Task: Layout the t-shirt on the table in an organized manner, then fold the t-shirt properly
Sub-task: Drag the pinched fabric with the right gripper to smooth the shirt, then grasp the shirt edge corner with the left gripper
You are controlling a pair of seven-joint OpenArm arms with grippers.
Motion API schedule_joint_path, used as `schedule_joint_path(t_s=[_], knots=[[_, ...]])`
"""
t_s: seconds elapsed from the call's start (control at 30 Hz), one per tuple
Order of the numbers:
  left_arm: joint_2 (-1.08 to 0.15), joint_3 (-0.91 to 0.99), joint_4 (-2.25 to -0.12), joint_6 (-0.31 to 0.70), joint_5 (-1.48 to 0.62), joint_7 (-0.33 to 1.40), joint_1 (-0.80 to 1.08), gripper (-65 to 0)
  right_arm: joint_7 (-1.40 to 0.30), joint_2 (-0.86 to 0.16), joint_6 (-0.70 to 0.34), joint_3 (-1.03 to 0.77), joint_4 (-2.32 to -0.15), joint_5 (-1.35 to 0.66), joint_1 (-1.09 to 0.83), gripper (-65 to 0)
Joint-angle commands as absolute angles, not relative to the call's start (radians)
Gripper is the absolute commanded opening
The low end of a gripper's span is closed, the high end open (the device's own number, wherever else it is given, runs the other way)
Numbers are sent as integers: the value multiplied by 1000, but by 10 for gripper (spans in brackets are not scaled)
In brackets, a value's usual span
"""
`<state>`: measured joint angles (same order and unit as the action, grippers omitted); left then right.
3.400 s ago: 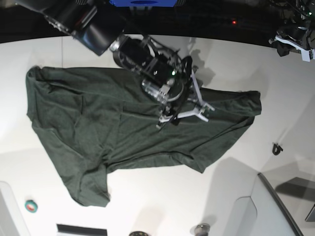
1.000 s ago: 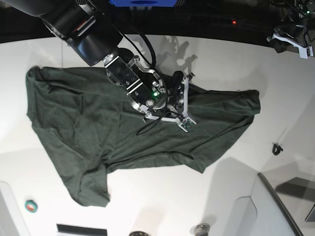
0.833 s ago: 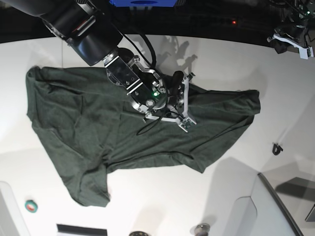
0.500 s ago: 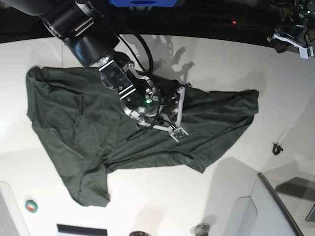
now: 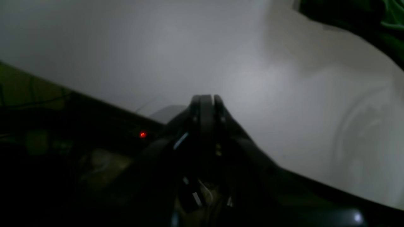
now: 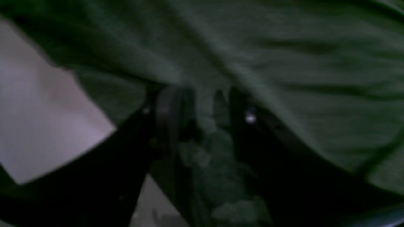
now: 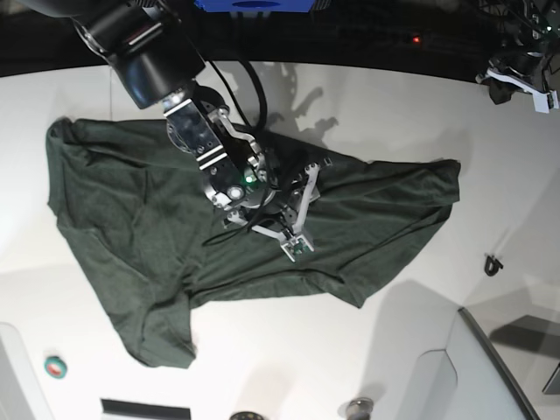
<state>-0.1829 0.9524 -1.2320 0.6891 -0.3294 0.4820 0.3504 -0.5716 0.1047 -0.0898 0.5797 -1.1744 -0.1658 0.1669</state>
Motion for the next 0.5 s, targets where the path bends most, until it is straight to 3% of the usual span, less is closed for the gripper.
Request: schedule_joint_path(t_s=[0.0,0.1,0.33,0.47], knots=[[-200,957,-1270,698,-348,460,354,-650,-552,107,-97,615,-1230,-179,180,-381],[-194,954,-1323,698,-349,460,351,-650,-552,88,-91,745,-1267,-179,179,-381],[-160,832,-1419,698,-349,460,286,-648,-545,87,-47,754,-1265,-180,174,-393],[-124,796,-1419,698,-338,460,231,-477,-549,47,-44,754,-1274,-183,163,-393]])
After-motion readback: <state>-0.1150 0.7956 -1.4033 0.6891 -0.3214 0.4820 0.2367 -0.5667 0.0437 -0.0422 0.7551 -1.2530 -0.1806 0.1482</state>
